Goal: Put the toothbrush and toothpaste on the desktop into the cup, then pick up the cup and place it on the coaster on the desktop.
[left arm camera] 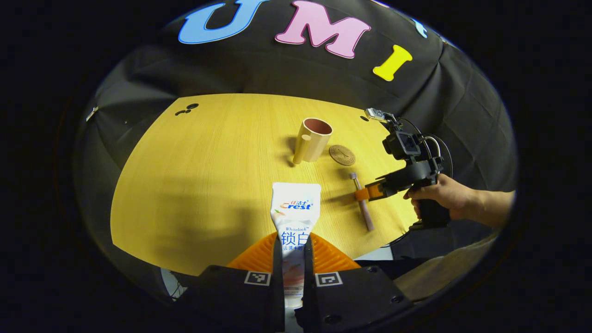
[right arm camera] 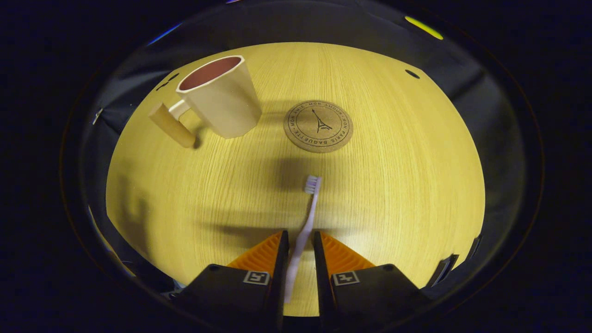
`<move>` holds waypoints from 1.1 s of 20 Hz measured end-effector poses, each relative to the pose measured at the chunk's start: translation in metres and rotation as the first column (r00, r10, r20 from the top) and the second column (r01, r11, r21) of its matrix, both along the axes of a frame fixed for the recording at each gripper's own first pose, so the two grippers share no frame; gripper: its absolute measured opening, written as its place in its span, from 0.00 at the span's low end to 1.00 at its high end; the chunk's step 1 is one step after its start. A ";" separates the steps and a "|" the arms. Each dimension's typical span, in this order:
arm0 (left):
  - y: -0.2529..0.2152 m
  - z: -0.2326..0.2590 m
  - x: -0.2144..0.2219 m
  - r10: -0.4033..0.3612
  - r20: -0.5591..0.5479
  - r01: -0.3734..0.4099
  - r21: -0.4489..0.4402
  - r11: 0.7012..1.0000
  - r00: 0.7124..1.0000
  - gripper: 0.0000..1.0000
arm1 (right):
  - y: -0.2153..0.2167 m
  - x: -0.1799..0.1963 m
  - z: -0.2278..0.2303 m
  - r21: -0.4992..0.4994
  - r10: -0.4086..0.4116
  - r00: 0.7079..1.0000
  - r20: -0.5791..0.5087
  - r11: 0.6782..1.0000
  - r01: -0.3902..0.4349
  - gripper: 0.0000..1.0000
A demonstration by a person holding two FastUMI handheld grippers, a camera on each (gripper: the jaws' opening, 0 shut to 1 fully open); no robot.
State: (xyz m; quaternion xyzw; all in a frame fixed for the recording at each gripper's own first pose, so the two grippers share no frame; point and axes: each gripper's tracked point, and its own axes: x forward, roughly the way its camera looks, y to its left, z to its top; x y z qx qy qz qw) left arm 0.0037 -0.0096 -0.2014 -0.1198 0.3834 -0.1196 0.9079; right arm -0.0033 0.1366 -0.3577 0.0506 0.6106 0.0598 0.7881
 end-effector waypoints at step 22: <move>0.020 0.056 -0.004 0.112 0.255 -0.084 -0.119 0.989 0.961 0.20 | -0.005 0.022 0.104 0.432 -0.180 0.903 0.391 0.902 -0.007 0.06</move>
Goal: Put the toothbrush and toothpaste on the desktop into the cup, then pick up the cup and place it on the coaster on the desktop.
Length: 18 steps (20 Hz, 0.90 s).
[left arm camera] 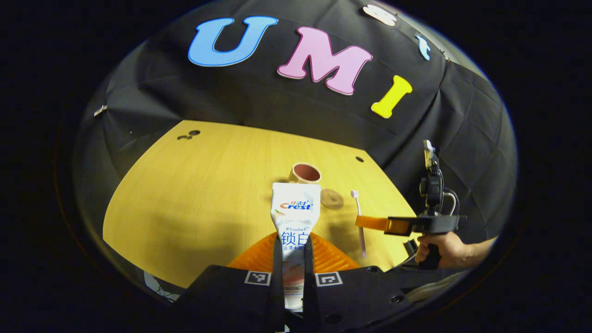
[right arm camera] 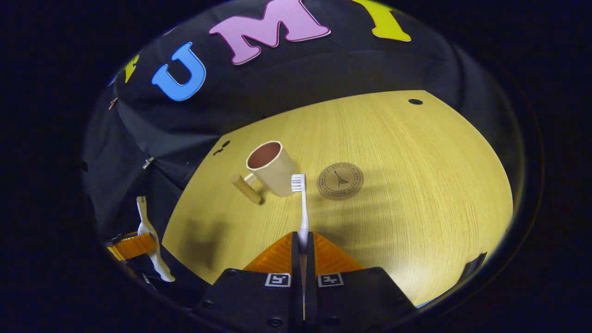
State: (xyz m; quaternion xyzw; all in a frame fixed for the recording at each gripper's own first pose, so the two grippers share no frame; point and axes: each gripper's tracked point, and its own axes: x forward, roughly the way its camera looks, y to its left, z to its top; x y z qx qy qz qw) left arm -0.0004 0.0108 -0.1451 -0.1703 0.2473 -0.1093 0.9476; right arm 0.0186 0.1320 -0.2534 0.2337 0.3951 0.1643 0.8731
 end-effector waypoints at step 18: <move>-0.051 0.088 0.191 -0.129 0.394 0.169 -0.067 0.983 0.910 0.20 | -0.057 -0.012 0.041 0.075 -0.141 0.989 0.043 0.988 0.137 0.06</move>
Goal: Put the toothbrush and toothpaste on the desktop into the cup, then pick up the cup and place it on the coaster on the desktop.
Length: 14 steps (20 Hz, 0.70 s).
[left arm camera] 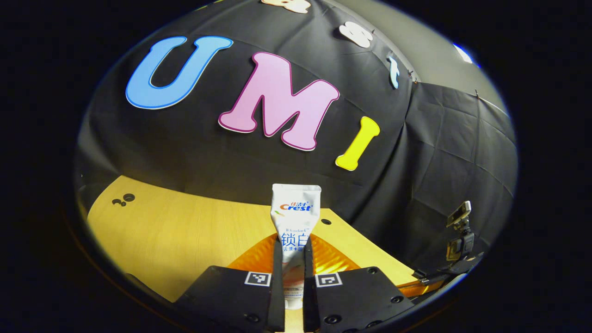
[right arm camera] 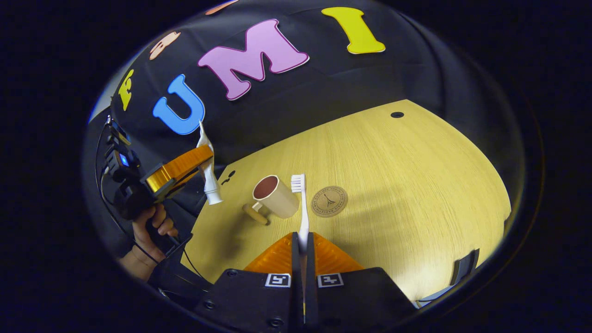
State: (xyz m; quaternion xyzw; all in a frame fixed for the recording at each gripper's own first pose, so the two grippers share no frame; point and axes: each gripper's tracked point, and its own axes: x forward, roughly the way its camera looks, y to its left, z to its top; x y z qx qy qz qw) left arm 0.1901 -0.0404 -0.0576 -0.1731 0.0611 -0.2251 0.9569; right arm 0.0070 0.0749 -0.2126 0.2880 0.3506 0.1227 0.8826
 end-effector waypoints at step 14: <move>-0.022 -0.074 0.091 -0.012 -0.026 0.016 0.162 0.987 1.000 0.20 | -0.027 -0.042 -0.009 -0.040 -0.110 0.993 -0.031 0.993 0.109 0.06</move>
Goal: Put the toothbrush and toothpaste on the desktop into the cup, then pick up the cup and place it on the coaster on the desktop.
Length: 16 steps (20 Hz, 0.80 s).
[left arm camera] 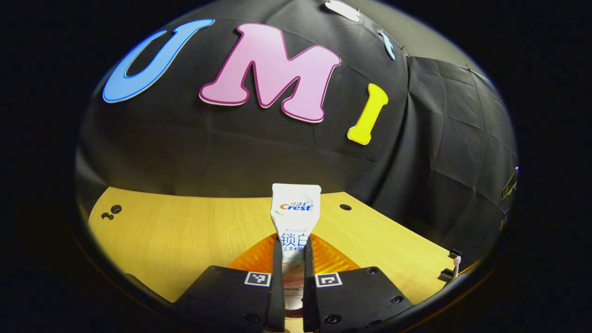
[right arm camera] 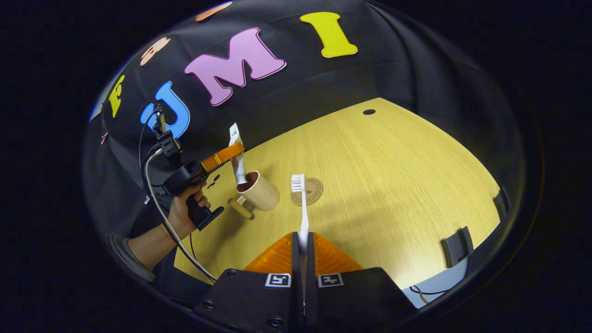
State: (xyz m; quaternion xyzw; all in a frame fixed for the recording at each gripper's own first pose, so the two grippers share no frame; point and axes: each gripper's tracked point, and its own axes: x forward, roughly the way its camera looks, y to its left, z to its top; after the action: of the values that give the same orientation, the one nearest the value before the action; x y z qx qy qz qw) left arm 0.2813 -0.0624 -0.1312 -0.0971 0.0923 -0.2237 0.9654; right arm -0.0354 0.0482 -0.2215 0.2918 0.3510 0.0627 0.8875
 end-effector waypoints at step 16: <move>-0.001 -0.041 -0.033 0.015 -0.066 -0.010 0.069 0.998 0.998 0.33 | -0.006 0.003 0.011 0.022 -0.019 0.999 0.025 1.000 0.019 0.06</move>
State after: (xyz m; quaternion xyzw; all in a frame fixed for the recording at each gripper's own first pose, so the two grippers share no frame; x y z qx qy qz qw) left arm 0.2480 -0.0630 -0.1727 -0.0720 0.1313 -0.2110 0.9660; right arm -0.0323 0.0426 -0.2110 0.3040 0.3362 0.0618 0.8892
